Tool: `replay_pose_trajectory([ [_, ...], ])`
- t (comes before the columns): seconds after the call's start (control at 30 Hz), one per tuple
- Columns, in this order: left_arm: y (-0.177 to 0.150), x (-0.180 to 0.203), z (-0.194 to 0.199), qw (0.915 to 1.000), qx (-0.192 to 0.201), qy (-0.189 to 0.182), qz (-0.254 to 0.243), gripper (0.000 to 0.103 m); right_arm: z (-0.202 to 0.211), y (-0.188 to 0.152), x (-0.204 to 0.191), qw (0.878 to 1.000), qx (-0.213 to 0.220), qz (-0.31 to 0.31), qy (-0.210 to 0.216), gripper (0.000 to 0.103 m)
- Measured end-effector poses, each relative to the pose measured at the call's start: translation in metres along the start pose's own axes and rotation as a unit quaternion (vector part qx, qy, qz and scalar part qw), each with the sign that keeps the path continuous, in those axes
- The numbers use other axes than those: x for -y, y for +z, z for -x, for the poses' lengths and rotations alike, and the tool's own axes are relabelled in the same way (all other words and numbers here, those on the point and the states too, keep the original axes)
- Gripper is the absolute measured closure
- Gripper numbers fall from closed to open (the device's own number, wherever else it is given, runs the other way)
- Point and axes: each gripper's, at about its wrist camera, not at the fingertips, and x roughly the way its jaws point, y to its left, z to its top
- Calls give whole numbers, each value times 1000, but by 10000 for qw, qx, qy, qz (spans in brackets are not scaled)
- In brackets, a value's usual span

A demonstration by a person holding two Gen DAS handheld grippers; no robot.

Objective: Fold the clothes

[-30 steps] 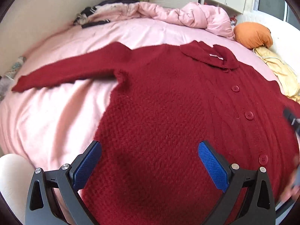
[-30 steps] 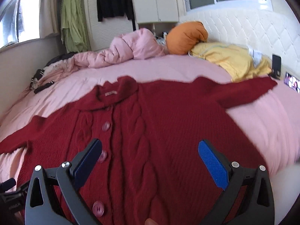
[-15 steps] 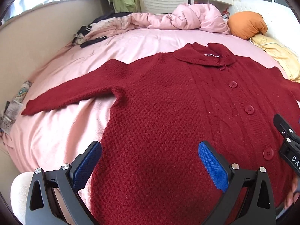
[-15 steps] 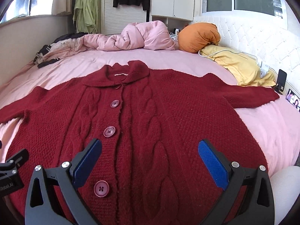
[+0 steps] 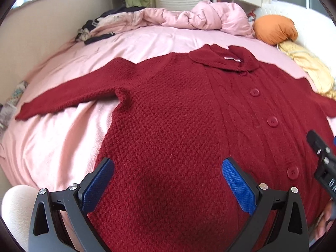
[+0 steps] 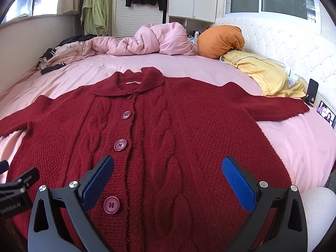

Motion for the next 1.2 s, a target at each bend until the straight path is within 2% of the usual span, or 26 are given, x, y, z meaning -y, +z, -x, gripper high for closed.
replay_pose_trajectory([
  [0.1, 5, 1, 21, 9999, -158, 7, -18, 0, 10, 9, 5, 9984, -517, -1, -214, 0],
  [0.2, 17, 0, 60, 9997, -211, -78, 19, 0, 49, 25, 13, 9983, -571, -73, -26, 0],
  [0.27, 26, 3, 91, 9998, -208, 13, -53, 0, 74, 35, 16, 9985, -548, -30, 50, 0],
  [0.4, 32, 2, 155, 9993, 164, -322, 58, 0, 130, 53, 22, 9995, -307, -30, 9, 0],
  [0.53, 30, 2, 194, 9982, 311, -496, 149, 0, 174, 61, 25, 10000, -70, 23, 20, 0],
  [0.63, 26, 3, 210, 9974, 378, -593, 179, 0, 187, 57, 27, 10000, -4, 68, -37, 0],
  [0.8, 20, 5, 220, 9975, 531, -424, 180, 0, 195, 53, 33, 10000, 44, -16, 49, 0],
  [1.2, 17, 7, 222, 9976, 552, -395, 132, 0, 193, 53, 32, 10000, 19, -18, 87, 0],
])
